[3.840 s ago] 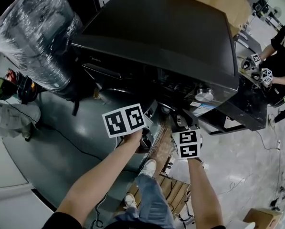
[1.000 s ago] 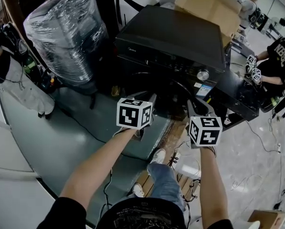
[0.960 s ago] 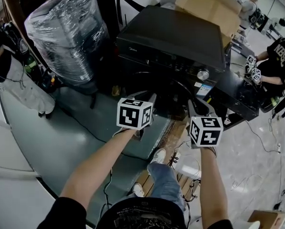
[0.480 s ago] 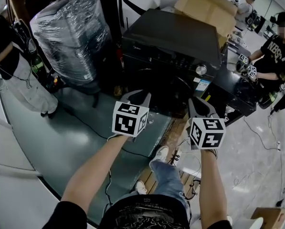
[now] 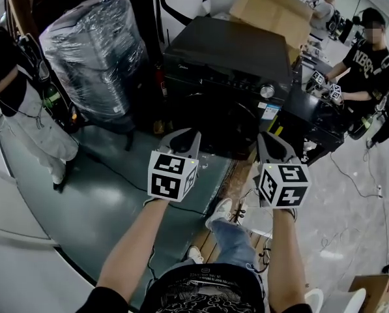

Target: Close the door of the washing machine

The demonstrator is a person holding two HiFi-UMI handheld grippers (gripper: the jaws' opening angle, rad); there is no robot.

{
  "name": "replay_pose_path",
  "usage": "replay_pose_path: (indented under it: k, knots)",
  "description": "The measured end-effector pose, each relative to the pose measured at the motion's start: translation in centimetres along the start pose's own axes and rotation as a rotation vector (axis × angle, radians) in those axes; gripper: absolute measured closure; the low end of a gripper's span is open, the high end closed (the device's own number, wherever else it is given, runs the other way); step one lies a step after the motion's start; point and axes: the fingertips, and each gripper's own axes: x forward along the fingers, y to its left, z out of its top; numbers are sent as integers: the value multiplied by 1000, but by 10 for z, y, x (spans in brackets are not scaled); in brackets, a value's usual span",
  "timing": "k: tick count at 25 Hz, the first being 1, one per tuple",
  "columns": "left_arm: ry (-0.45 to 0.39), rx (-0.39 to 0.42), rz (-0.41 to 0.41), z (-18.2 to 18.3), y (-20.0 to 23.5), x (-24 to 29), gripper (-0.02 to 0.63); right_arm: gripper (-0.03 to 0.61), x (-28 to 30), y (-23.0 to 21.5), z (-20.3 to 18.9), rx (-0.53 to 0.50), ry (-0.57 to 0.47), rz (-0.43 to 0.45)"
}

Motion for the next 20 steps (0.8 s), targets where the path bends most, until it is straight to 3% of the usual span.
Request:
replay_pose_path:
  k: [6,20]
  knots:
    - [-9,48,-19,4,-11,-9,571,552,-17,2,-2,18,-11,0]
    - [-27,18,-19,9,-11,-19,580,556,-26,1,-2,12,-13,-11]
